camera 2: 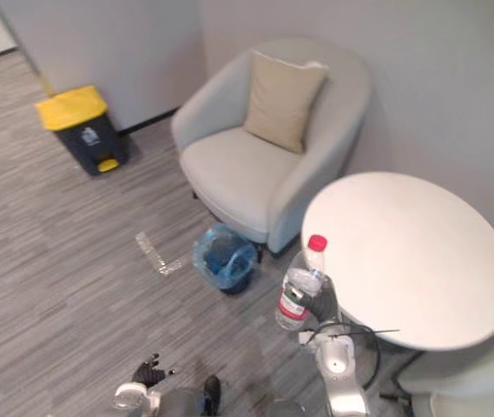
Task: Gather rubbish on tea table into small bin, then transfer packed bag to large trash can.
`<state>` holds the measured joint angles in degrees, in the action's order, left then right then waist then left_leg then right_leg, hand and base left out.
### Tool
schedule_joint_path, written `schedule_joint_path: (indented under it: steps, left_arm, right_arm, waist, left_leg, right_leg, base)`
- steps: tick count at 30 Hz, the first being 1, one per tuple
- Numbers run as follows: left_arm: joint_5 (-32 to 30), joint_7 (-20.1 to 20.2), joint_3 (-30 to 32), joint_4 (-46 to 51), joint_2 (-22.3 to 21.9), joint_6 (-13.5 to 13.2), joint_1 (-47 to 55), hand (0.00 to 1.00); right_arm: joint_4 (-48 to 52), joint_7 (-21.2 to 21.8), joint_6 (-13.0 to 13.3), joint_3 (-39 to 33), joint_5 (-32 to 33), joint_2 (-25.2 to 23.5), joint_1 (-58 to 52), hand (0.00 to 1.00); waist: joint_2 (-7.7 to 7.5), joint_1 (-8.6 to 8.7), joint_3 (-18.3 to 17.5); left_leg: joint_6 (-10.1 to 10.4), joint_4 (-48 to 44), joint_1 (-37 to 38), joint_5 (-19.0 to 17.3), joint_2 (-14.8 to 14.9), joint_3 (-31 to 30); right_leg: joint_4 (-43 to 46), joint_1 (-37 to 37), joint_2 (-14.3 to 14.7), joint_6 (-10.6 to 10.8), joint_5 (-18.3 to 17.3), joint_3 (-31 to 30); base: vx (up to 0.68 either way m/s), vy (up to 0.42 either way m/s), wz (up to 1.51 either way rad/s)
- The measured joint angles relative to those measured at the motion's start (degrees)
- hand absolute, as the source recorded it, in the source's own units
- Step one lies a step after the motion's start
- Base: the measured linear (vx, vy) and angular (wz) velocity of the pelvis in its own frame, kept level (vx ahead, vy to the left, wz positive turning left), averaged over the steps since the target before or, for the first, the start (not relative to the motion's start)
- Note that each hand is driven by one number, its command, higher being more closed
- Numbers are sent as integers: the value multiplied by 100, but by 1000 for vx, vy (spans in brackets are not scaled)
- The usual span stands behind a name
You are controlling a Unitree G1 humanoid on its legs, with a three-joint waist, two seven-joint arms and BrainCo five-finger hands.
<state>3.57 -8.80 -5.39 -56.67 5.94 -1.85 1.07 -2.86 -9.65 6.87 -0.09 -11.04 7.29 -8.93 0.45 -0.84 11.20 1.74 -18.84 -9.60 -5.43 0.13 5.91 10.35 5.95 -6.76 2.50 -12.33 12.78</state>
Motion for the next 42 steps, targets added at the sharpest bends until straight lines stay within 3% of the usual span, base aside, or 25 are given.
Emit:
schedule_joint_path:
  steps: [3, 8, 11, 13, 15, 17, 19, 20, 21, 23, 26, 29, 31, 32, 35, 36, 37, 42]
  left_arm:
    - [17, 0, 26, -12, 7, 20, 4, 0]
    - [3, -6, 108, -28, 7, 37, -28, 0]
    - [-7, -9, -75, -178, 32, 60, -26, 0]
    - [-6, -5, -249, -205, 128, 59, -32, 0]
    - [-13, -7, -297, -206, 190, 93, -34, 0]
    - [-1, -13, -281, -208, 172, 111, -34, 0]
    - [1, -12, -247, -208, 169, 111, -36, 0]
    - [-1, -9, -242, -216, 185, 112, -32, 0]
    - [-16, 1, -194, -246, 237, 118, -24, 0]
    - [-66, 1, -50, -308, 89, 158, -52, 0]
    - [-127, 4, 75, -355, -76, 153, -19, 0]
    - [-131, 6, 145, -334, -96, 147, -36, 0]
    - [-126, 5, 176, -188, -90, 144, -44, 0]
    - [-124, 3, 176, -143, -87, 137, -27, 0]
    - [-118, 3, 172, -126, -108, 139, -34, 0]
    - [-119, 2, 172, -125, -105, 139, -36, 0]
    - [-116, 2, 154, -127, -111, 141, -31, 0]
    - [-162, 3, -77, -145, 34, 159, -51, 0]
  right_arm:
    - [11, -13, 37, -25, 41, -48, -21, 100]
    - [-104, -5, 35, 44, 39, -47, -4, 100]
    - [-275, 46, 30, 124, 8, -51, -40, 100]
    - [-282, 74, 20, 222, -24, -52, -93, 100]
    - [-307, 110, 17, 352, -25, -55, -94, 100]
    - [-476, 128, 28, 369, -24, -53, 35, 100]
    - [-782, 148, 19, 375, -21, -52, 208, 100]
    - [-769, 159, 19, 382, -20, -58, 187, 100]
    - [-646, 171, 39, 398, -13, -46, 63, 100]
    - [-725, 184, -18, 414, -13, 56, 152, 100]
    - [-665, 179, -20, 399, -9, 175, 124, 100]
    - [-687, 180, -20, 263, 33, 129, -40, 100]
    - [-690, 182, -19, 268, 38, 140, -55, 100]
    - [-691, 180, -16, 299, 45, 139, -43, 100]
    - [-692, 179, -19, 300, 44, 167, -7, 100]
    - [-694, 179, -19, 300, 44, 175, -12, 100]
    - [-698, 179, -19, 303, 44, 185, -15, 100]
    - [-724, 194, -41, 386, -13, 181, -52, 100]
  waist:
    - [3, 24, 37]
    - [-55, -39, 63]
    - [-24, 28, 47]
    - [-112, 92, 93]
    - [-165, 115, 92]
    - [-173, 154, 79]
    - [-63, 153, 137]
    - [-88, 152, 126]
    - [-366, 146, 26]
    - [-83, 135, 32]
    - [167, 145, 5]
    - [138, 130, 42]
    - [97, 25, 82]
    - [63, -31, 90]
    - [114, -6, 93]
    - [117, -5, 94]
    - [158, -1, 77]
    - [19, 30, 58]
  left_leg:
    - [-100, 682, 239, -1, -62, 118]
    - [-249, 699, 363, -161, -225, 330]
    - [-257, 1105, 893, -324, -351, 451]
    - [-374, 1301, 1273, -330, -412, 416]
    - [-442, 1259, 1483, -373, -360, 340]
    - [-443, 1238, 1578, -371, -169, 210]
    - [-437, 1156, 1627, -369, 152, 56]
    - [-415, 1162, 1647, -376, 166, -44]
    - [-173, 1106, 1740, -539, -62, -252]
    - [-66, 919, 1741, -689, 149, -400]
    - [12, 639, 1616, -704, 357, -604]
    - [173, -148, 1358, -727, 465, -631]
    - [345, -1028, 1024, -637, 502, -496]
    - [328, -1207, 864, -829, 540, -415]
    - [259, -355, 675, -1003, 594, -441]
    - [236, -38, 667, -916, 593, -499]
    - [377, 368, 682, -496, 598, -599]
    - [130, 693, 902, -348, 179, -340]
  right_leg:
    - [-127, -25, -10, 70, 9, -26]
    - [26, -110, -206, 282, -64, -264]
    - [1464, -599, -401, 399, -203, -583]
    - [2711, -1026, -539, 297, -84, -618]
    - [3329, -1359, -481, 181, -309, -727]
    - [3126, -1625, -222, 64, -545, -676]
    - [2038, -1825, 237, -5, -476, -678]
    - [1397, -1793, 365, 28, -191, -742]
    - [516, -1777, 254, -211, 1072, -1001]
    - [652, -1703, 405, -274, 1082, -845]
    - [143, -1287, 526, -316, 1048, -646]
    - [-152, -831, 554, -344, 973, -363]
    - [-316, -597, 539, -351, 964, -373]
    - [-382, -537, 507, -361, 960, -395]
    - [-473, -518, 462, -312, 961, -452]
    - [-445, -523, 441, -267, 944, -463]
    - [-327, -589, 441, -191, 882, -516]
    - [-266, -648, 83, 159, 871, -825]
  base:
    - [25, 24, 8]
    - [132, 66, -21]
    - [160, 108, -34]
    - [184, 64, 0]
    - [304, -8, 10]
    - [290, -84, 23]
    - [259, -144, 32]
    - [335, -199, 61]
    - [366, -209, 53]
    - [296, -154, 26]
    - [218, -130, 30]
    - [107, -59, 59]
    - [41, -6, 14]
    - [16, 28, -4]
    - [-6, 94, -6]
    - [1, 169, -17]
    - [4, 170, -29]
    - [68, 211, -17]
